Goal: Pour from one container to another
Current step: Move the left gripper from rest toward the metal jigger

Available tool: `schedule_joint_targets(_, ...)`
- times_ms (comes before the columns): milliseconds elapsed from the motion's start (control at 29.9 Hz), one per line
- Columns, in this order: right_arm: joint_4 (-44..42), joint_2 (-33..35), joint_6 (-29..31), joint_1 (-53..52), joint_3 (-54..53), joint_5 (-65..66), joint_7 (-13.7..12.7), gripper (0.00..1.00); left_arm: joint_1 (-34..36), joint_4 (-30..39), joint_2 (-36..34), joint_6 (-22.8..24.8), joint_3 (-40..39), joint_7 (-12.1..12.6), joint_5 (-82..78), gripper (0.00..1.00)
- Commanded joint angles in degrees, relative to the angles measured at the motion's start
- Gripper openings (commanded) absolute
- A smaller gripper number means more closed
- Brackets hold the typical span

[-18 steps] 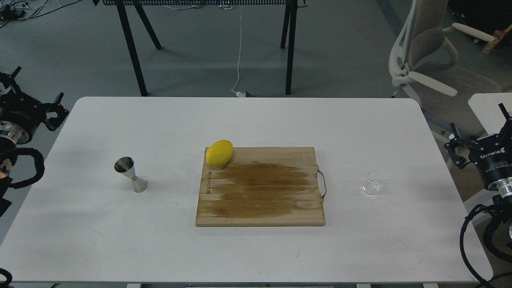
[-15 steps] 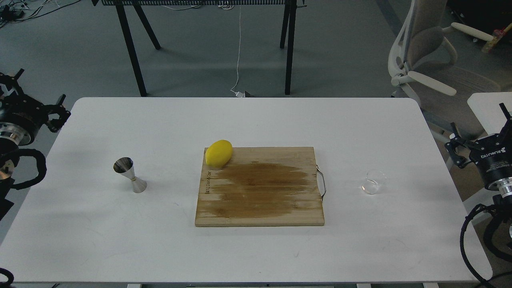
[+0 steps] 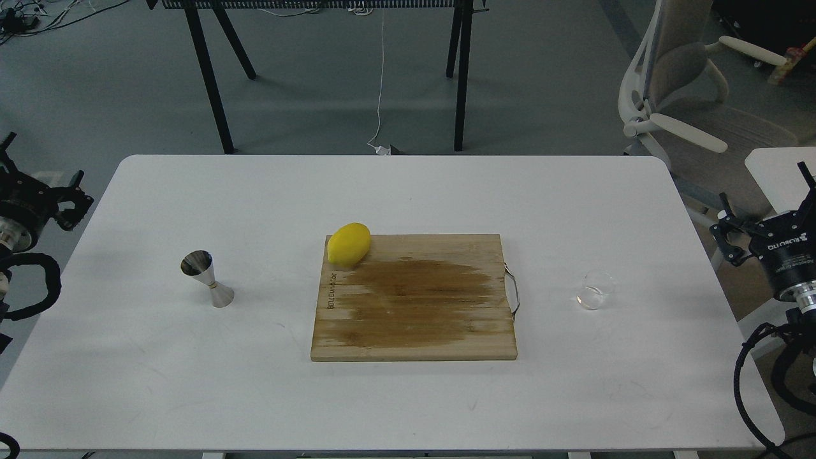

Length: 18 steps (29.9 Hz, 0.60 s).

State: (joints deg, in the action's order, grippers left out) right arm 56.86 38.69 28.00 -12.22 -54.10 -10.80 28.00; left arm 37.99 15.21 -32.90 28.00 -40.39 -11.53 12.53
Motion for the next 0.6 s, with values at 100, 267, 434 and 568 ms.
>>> schedule_joint_targets(100, -0.17, 0.16, 0.0, 0.35, 0.05, -0.01, 0.0, 0.99, 2.7, -0.27, -0.5, 0.0, 3.39, -10.15, -10.05, 1.0)
schedule_joint_targets(267, -0.08, 0.16, 0.0, 0.44, -0.04, -0.01, 0.0, 0.99, 7.53, -0.27, -0.32, 0.0, 4.35, -16.47, -26.04, 1.0)
schedule_joint_targets(434, -0.17, 0.16, 0.0, 0.44, -0.04, -0.01, 0.0, 0.99, 7.71, 0.26, -0.15, 0.0, 4.44, -16.47, -37.56, 1.0)
schedule_joint_targets(568, -0.26, 0.16, 0.0, 1.05, -0.04, -0.01, 0.0, 0.99, 7.1, 0.35, -0.15, 0.0, 4.53, -16.47, -47.57, 1.0)
